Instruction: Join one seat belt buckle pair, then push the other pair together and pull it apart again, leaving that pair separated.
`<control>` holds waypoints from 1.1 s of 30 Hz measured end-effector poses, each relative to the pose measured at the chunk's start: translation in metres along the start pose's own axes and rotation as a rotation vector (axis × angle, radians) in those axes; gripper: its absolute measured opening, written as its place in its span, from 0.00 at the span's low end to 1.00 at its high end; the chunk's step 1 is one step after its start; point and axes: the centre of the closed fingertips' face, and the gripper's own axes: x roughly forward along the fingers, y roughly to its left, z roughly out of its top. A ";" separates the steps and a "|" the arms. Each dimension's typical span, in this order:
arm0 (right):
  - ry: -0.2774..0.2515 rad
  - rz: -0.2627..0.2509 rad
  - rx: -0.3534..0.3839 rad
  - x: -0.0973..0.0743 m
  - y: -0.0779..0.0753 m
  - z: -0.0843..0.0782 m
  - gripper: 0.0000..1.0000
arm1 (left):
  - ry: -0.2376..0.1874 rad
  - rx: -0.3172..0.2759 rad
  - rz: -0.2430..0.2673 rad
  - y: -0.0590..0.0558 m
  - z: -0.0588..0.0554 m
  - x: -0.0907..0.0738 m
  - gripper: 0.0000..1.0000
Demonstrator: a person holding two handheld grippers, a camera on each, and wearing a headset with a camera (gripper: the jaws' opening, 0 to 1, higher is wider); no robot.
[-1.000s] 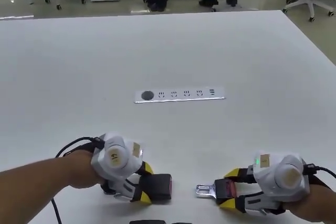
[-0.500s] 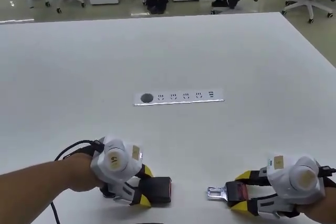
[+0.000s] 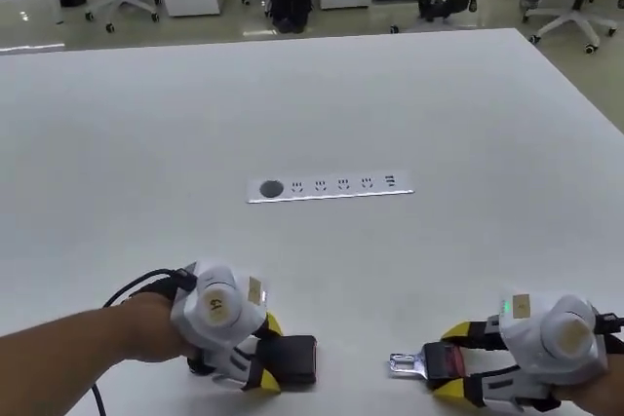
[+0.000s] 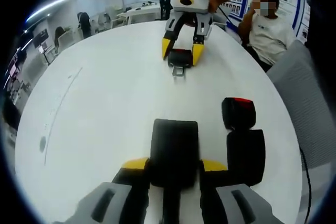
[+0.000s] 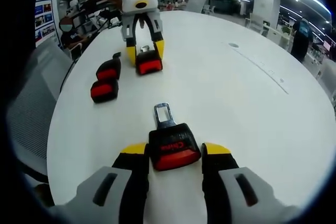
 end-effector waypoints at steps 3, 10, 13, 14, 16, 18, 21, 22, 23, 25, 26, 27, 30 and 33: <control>-0.035 -0.017 0.026 -0.003 -0.003 0.004 0.53 | -0.022 -0.014 0.004 -0.002 0.005 -0.006 0.47; -0.130 -0.175 0.159 -0.015 -0.024 0.015 0.68 | -0.144 -0.145 0.115 0.015 0.022 -0.025 0.74; -0.174 -0.240 0.219 -0.020 -0.029 0.017 0.72 | -0.175 -0.164 0.161 0.018 0.023 -0.034 0.78; -0.176 -0.249 0.218 -0.021 -0.029 0.017 0.72 | -0.182 -0.189 0.176 0.018 0.023 -0.038 0.78; -0.195 -0.299 0.243 -0.027 -0.031 0.020 0.73 | -0.200 -0.253 0.199 0.018 0.020 -0.043 0.82; -0.229 -0.356 0.261 -0.034 -0.035 0.024 0.77 | -0.230 -0.296 0.245 0.023 0.019 -0.049 0.89; -0.274 -0.411 0.304 -0.044 -0.037 0.029 0.78 | -0.279 -0.362 0.280 0.021 0.019 -0.062 0.92; -0.272 -0.425 0.304 -0.047 -0.036 0.031 0.78 | -0.281 -0.364 0.287 0.019 0.019 -0.065 0.92; -0.276 -0.441 0.303 -0.051 -0.034 0.036 0.79 | -0.292 -0.384 0.303 0.018 0.018 -0.069 0.93; -0.296 -0.458 0.312 -0.056 -0.033 0.041 0.80 | -0.312 -0.409 0.326 0.017 0.016 -0.074 0.97; -0.298 -0.473 0.317 -0.058 -0.032 0.042 0.80 | -0.320 -0.419 0.337 0.017 0.015 -0.076 0.98; -0.296 -0.485 0.323 -0.060 -0.032 0.042 0.81 | -0.342 -0.449 0.352 0.016 0.013 -0.081 0.98; -0.328 -0.528 0.343 -0.067 -0.029 0.051 0.83 | -0.371 -0.501 0.381 0.010 0.009 -0.089 0.97; -0.329 -0.534 0.339 -0.067 -0.021 0.056 0.85 | -0.387 -0.548 0.401 0.002 0.002 -0.092 1.00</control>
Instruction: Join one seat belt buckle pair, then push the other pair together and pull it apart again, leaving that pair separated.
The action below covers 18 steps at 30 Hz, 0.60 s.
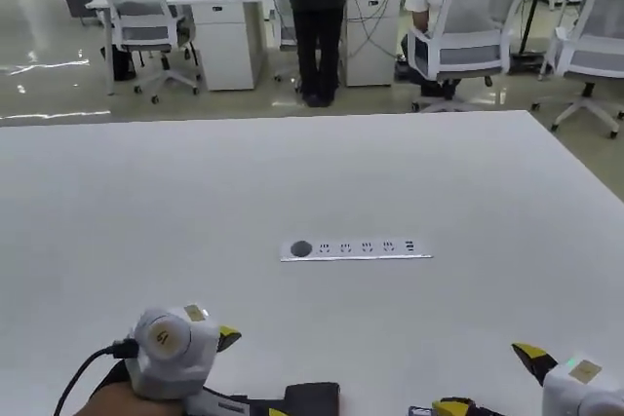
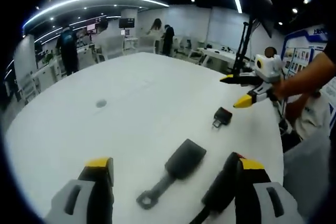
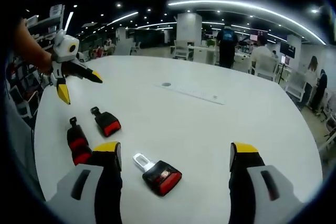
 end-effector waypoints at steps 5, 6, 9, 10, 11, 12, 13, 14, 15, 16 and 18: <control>-0.020 0.000 0.006 -0.014 0.018 0.008 0.87 | -0.059 -0.045 0.046 -0.001 -0.001 -0.020 1.00; -0.021 -0.005 0.008 -0.016 0.020 0.007 0.88 | -0.059 -0.044 0.051 -0.004 -0.001 -0.024 1.00; -0.037 -0.017 0.012 -0.025 0.026 0.011 0.89 | -0.073 -0.050 0.075 -0.005 -0.004 -0.036 1.00; -0.044 -0.021 0.012 -0.031 0.030 0.014 0.90 | -0.088 -0.066 0.078 -0.004 -0.005 -0.041 1.00; -0.046 -0.025 0.011 -0.032 0.031 0.014 0.91 | -0.090 -0.074 0.081 -0.004 -0.007 -0.044 1.00; -0.053 -0.033 0.015 -0.036 0.031 0.015 0.91 | -0.099 -0.078 0.094 -0.004 -0.007 -0.049 1.00; -0.058 -0.037 0.021 -0.038 0.032 0.016 0.91 | -0.105 -0.079 0.101 -0.005 -0.007 -0.052 1.00; -0.063 -0.040 0.020 -0.042 0.035 0.016 0.92 | -0.111 -0.086 0.107 -0.006 -0.008 -0.057 1.00; -0.067 -0.041 0.018 -0.045 0.039 0.017 0.92 | -0.120 -0.092 0.110 -0.008 -0.008 -0.060 1.00; -0.068 -0.041 0.014 -0.050 0.044 0.017 0.92 | -0.130 -0.088 0.118 -0.013 -0.006 -0.065 1.00; -0.075 -0.043 0.015 -0.053 0.042 0.017 0.92 | -0.138 -0.088 0.124 -0.017 -0.006 -0.071 1.00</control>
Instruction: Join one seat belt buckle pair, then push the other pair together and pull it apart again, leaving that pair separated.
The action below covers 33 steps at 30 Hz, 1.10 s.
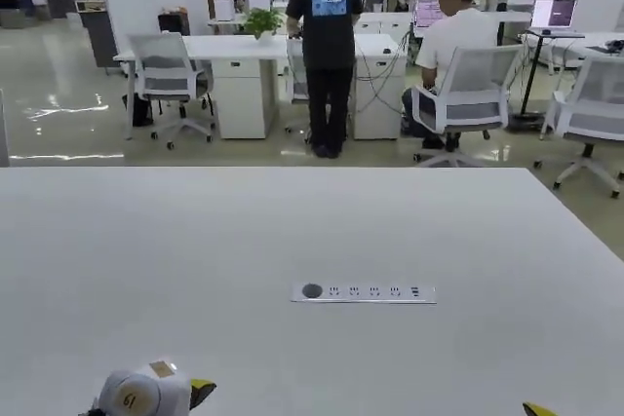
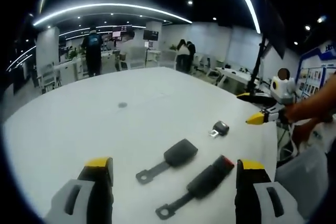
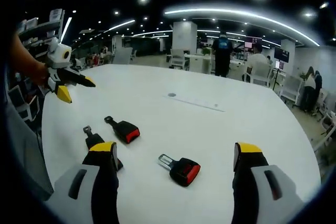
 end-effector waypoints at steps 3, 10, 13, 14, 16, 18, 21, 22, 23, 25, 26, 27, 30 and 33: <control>-0.007 -0.001 -0.001 -0.009 0.010 0.000 0.92 | -0.026 -0.014 0.015 -0.009 0.001 -0.016 1.00; -0.030 -0.015 0.014 -0.028 0.019 -0.003 0.94 | -0.081 -0.063 0.039 -0.015 -0.008 -0.042 1.00; -0.034 -0.027 0.020 -0.037 0.021 -0.006 0.95 | -0.083 -0.056 0.069 -0.017 -0.015 -0.051 1.00; -0.038 -0.029 0.025 -0.039 0.021 -0.006 0.95 | -0.084 -0.060 0.068 -0.016 -0.017 -0.052 1.00; -0.040 -0.034 0.028 -0.044 0.025 -0.008 0.95 | -0.082 -0.063 0.068 -0.017 -0.021 -0.055 1.00; -0.046 -0.033 0.032 -0.049 0.029 -0.007 0.94 | -0.099 -0.077 0.074 -0.021 -0.023 -0.062 1.00; -0.044 -0.033 0.023 -0.054 0.032 -0.010 0.95 | -0.100 -0.073 0.098 -0.018 -0.028 -0.070 1.00; -0.048 -0.029 0.021 -0.056 0.034 -0.011 0.95 | -0.100 -0.072 0.098 -0.020 -0.030 -0.071 1.00; -0.048 -0.028 0.020 -0.057 0.035 -0.012 0.95 | -0.095 -0.072 0.099 -0.021 -0.032 -0.074 1.00; -0.047 -0.025 0.013 -0.061 0.039 -0.013 0.95 | -0.096 -0.073 0.101 -0.020 -0.035 -0.078 1.00; -0.050 -0.024 0.010 -0.063 0.041 -0.013 0.95 | -0.098 -0.073 0.102 -0.022 -0.036 -0.080 1.00; -0.050 -0.021 0.012 -0.065 0.043 -0.014 0.95 | -0.098 -0.070 0.103 -0.023 -0.036 -0.081 1.00; -0.050 -0.022 0.011 -0.069 0.045 -0.016 0.95 | -0.097 -0.065 0.107 -0.028 -0.038 -0.083 1.00; -0.045 -0.020 0.009 -0.071 0.047 -0.017 0.95 | -0.091 -0.058 0.109 -0.033 -0.041 -0.086 1.00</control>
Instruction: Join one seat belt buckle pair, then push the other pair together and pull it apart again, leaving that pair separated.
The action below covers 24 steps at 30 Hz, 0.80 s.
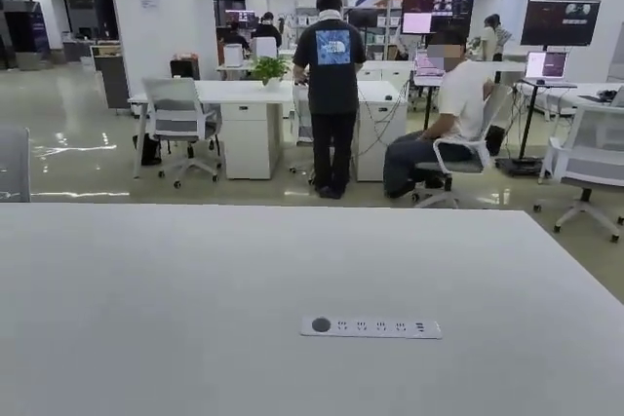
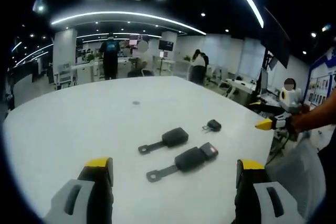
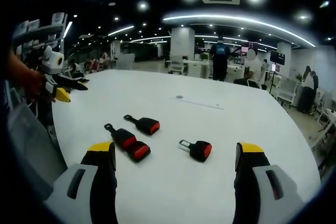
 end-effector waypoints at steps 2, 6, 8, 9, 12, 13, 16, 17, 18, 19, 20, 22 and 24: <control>0.002 0.002 -0.008 -0.002 0.001 -0.001 0.95 | 0.000 0.000 -0.003 0.001 -0.002 -0.003 1.00; 0.000 -0.001 -0.009 -0.005 0.003 -0.001 0.95 | 0.001 -0.001 -0.005 0.002 -0.005 -0.007 1.00; -0.001 -0.002 -0.003 -0.005 0.003 -0.001 0.95 | 0.002 0.004 -0.004 0.002 -0.006 -0.007 1.00; -0.001 -0.004 -0.006 -0.005 0.002 -0.002 0.95 | 0.002 0.003 -0.002 0.002 -0.007 -0.007 1.00; 0.002 -0.006 -0.006 -0.005 0.002 -0.002 0.95 | -0.001 0.002 0.003 0.001 -0.005 -0.009 1.00; 0.002 -0.007 -0.004 -0.005 0.002 -0.001 0.95 | -0.001 0.002 0.005 0.002 -0.005 -0.009 1.00; 0.003 -0.012 -0.002 -0.005 0.000 -0.002 0.95 | -0.004 0.002 0.006 0.002 -0.003 -0.010 1.00; 0.001 -0.012 -0.001 -0.005 0.000 -0.002 0.95 | -0.004 0.004 0.008 0.003 -0.003 -0.010 1.00; 0.001 -0.012 -0.001 -0.005 0.000 -0.002 0.95 | -0.004 0.005 0.007 0.003 -0.003 -0.010 1.00; 0.001 -0.012 -0.004 -0.005 0.000 -0.002 0.95 | -0.005 0.005 0.007 0.004 -0.002 -0.010 1.00; 0.003 -0.010 -0.006 -0.005 0.000 -0.003 0.95 | -0.006 0.007 0.008 0.005 -0.002 -0.010 1.00; 0.011 -0.010 -0.007 -0.004 -0.002 -0.006 0.95 | -0.007 0.008 0.009 0.004 0.000 -0.010 1.00; 0.009 -0.014 -0.004 -0.005 -0.002 -0.006 0.95 | -0.011 0.010 0.007 0.004 0.002 -0.010 1.00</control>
